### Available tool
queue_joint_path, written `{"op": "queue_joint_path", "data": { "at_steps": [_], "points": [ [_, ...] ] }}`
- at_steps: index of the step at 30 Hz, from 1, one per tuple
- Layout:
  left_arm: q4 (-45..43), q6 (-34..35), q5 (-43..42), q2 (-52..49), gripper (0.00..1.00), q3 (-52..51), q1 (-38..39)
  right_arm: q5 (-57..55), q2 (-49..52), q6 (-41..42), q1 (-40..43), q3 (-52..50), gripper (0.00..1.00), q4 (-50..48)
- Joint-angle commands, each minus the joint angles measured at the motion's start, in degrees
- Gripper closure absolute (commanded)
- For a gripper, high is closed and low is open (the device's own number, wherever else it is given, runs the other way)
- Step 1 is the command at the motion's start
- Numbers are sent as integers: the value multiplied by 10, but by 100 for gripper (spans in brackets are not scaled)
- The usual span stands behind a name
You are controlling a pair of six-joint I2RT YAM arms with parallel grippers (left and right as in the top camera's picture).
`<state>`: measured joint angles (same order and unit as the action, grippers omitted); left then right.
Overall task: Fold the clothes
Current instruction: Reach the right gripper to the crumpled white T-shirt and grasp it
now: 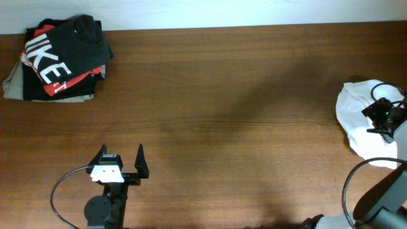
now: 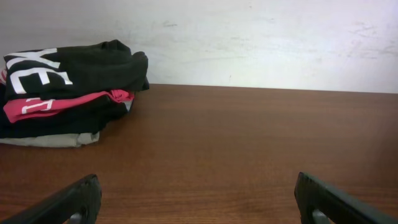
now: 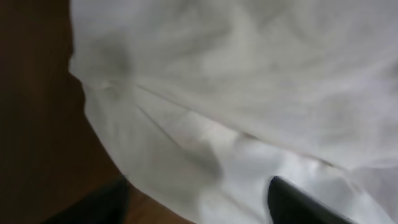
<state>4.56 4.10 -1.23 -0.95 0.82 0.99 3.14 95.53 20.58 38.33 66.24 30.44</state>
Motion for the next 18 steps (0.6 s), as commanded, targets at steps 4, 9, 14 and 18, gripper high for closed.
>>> {"op": "queue_joint_path", "data": {
  "at_steps": [4,9,14,18],
  "points": [
    [2,-5,0,4,1,-3,-2,67,78,-2,0,12,32,-51],
    [2,-5,0,4,1,-3,-2,57,80,-2,0,12,41,-82],
    [2,-5,0,4,1,-3,-2,41,109,-2,0,12,48,-82],
    [2,-5,0,4,1,-3,-2,15,109,-2,0,12,70,-89]
  ]
}}
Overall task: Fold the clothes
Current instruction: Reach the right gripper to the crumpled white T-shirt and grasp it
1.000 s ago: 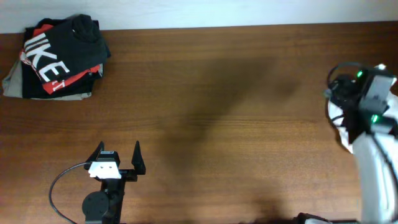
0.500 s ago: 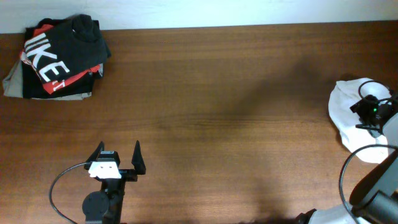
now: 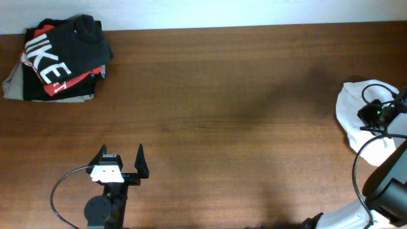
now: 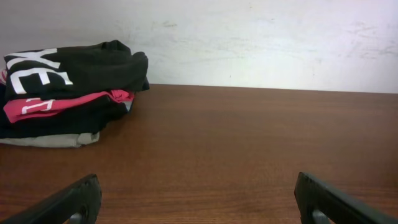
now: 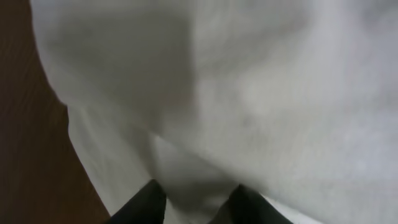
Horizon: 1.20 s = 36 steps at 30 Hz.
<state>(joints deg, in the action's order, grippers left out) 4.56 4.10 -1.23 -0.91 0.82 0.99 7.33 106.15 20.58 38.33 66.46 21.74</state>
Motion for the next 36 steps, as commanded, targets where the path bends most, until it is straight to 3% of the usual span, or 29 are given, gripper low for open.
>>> {"op": "queue_joint_path", "data": {
  "at_steps": [1,9,12,17,18,19,21,33,36],
  "points": [
    [2,-5,0,3,1,-3,-2,-26,3,-2,0,11,74,-1],
    [2,-5,0,3,1,-3,-2,-26,-59,-2,0,27,82,12],
    [2,-5,0,3,1,-3,-2,-26,-62,-2,0,27,96,16],
    [2,-5,0,3,1,-3,-2,-27,-62,-2,0,27,96,20],
    [2,-5,0,3,1,-3,-2,-29,-61,-2,0,26,89,21],
    [2,-5,0,3,1,-3,-2,-31,-59,-3,0,24,68,23],
    [2,-5,0,3,1,-3,-2,-35,-48,-4,0,22,58,25],
    [2,-5,0,3,1,-3,-2,-51,-5,-5,-19,16,54,20],
    [2,-5,0,3,1,-3,-2,-50,-5,-4,-19,16,60,11]
  ]
}}
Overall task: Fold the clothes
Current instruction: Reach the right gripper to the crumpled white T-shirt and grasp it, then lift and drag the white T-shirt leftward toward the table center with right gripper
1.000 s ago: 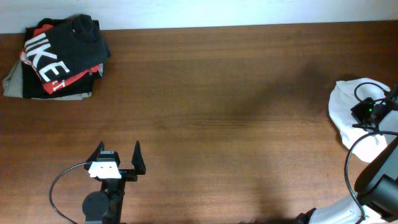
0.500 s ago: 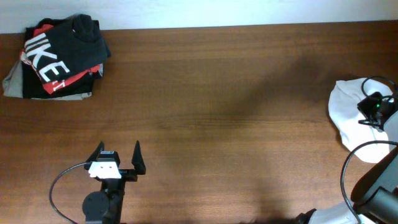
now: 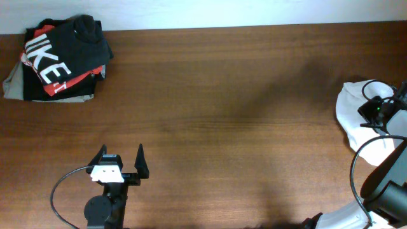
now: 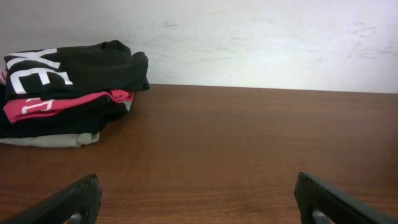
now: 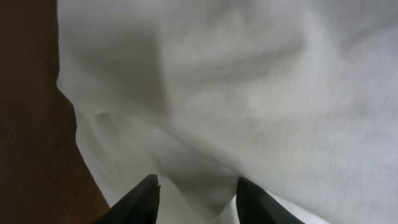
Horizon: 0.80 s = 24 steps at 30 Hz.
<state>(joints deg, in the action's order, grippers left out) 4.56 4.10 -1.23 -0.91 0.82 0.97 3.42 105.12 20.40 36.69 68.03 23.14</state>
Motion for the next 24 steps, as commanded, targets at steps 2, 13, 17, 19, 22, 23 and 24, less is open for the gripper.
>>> {"op": "queue_joint_path", "data": {
  "at_steps": [2,13,17,19,22,23,24],
  "points": [
    [2,-5,0,3,1,-3,-2,-11,5,-3,-3,0,61,-1],
    [2,-5,0,3,1,-3,-2,-11,16,-7,-3,13,84,2],
    [2,-5,0,3,1,-3,-2,-11,1,-7,-3,14,86,2],
    [2,-5,0,3,1,-3,-2,-11,-8,-7,-3,14,82,2],
    [2,-5,0,3,1,-3,-2,-11,-19,-7,-3,14,83,2],
    [2,-5,0,3,1,-3,-2,-12,-19,-7,-3,14,83,2],
    [2,-5,0,3,1,-3,-2,-12,-19,-7,-3,14,83,1]
  ]
}}
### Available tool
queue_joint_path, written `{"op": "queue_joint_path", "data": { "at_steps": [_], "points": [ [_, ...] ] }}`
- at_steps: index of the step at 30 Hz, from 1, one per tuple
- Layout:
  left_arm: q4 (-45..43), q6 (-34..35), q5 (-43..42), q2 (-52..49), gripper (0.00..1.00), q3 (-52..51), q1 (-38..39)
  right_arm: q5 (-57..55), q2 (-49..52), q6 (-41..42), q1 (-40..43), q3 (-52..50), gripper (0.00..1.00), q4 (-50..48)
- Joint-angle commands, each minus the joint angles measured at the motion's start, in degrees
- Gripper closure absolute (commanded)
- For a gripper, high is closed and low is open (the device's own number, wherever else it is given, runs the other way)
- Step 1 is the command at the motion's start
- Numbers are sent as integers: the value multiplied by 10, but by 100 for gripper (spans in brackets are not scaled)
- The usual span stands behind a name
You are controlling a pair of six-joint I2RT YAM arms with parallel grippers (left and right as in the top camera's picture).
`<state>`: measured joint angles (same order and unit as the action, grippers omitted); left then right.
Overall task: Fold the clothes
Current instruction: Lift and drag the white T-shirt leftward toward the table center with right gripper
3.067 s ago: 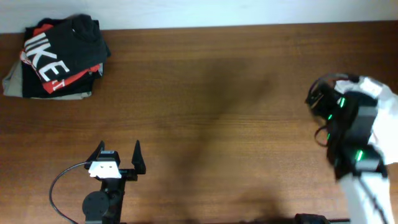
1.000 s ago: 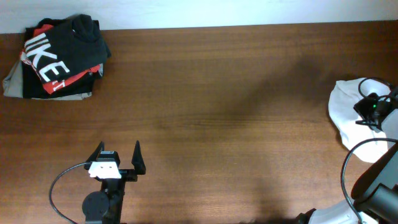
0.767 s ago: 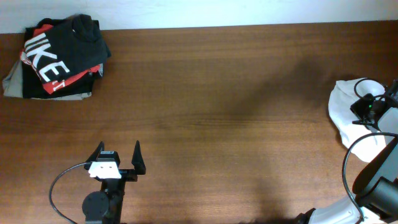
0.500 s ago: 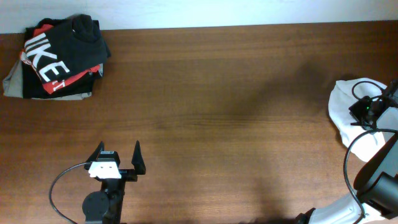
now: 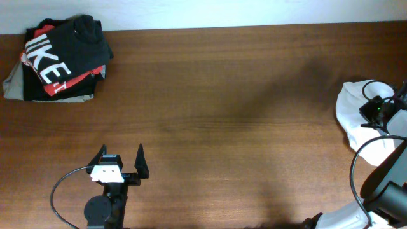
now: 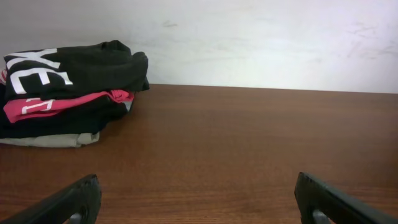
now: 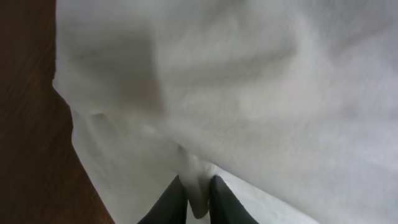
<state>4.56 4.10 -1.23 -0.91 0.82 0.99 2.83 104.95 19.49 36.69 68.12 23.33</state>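
A crumpled white garment (image 5: 357,121) lies at the table's right edge and fills the right wrist view (image 7: 249,93). My right gripper (image 5: 376,113) sits on it, its fingers (image 7: 171,202) pinched shut on a fold of the white cloth. A folded stack of clothes (image 5: 60,57), black with red and white lettering on top, lies at the far left corner and shows in the left wrist view (image 6: 65,90). Near the front left, my left gripper (image 5: 121,159) stands open with bare wood between its fingers (image 6: 78,199).
The brown wooden table (image 5: 222,114) runs the whole width. A pale wall (image 6: 249,37) stands behind its far edge. A black cable (image 5: 63,187) loops beside the left arm's base, and another (image 5: 356,184) curves by the right arm.
My right gripper's fingers stood apart around a ridge of the white garment; now they are shut tight on that fold. The left arm has not moved.
My right gripper was over the white garment with its fingers wide apart. Then the fingers stood closer together on the cloth, a ridge of it between them. Now they are pinched on that fold. The left gripper stayed open and still throughout.
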Motion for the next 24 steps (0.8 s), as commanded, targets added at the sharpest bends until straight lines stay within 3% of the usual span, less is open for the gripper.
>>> {"op": "queue_joint_path", "data": {
  "at_steps": [1,2,3,8,10,14,16,19,24],
  "points": [
    [2,-5,0,3,1,-3,-2,-6,-17,3,-3,14,83,-2],
    [2,-5,0,3,1,-3,-2,-6,-17,3,-3,14,95,-2],
    [2,-5,0,3,1,-3,-2,-6,-17,3,-3,14,96,-2],
    [2,-5,0,3,1,-3,-2,11,-87,3,-3,14,96,1],
    [2,-5,0,3,1,-3,-2,81,-162,2,-12,14,96,0],
    [2,-5,0,3,1,-3,-2,112,-270,2,-125,14,96,0],
    [2,-5,0,3,1,-3,-2,160,-298,3,-233,14,96,0],
    [2,-5,0,3,1,-3,-2,182,-286,4,-490,13,96,-13],
    [2,-5,0,3,1,-3,-2,181,-164,6,-809,13,96,-60]
  ]
}}
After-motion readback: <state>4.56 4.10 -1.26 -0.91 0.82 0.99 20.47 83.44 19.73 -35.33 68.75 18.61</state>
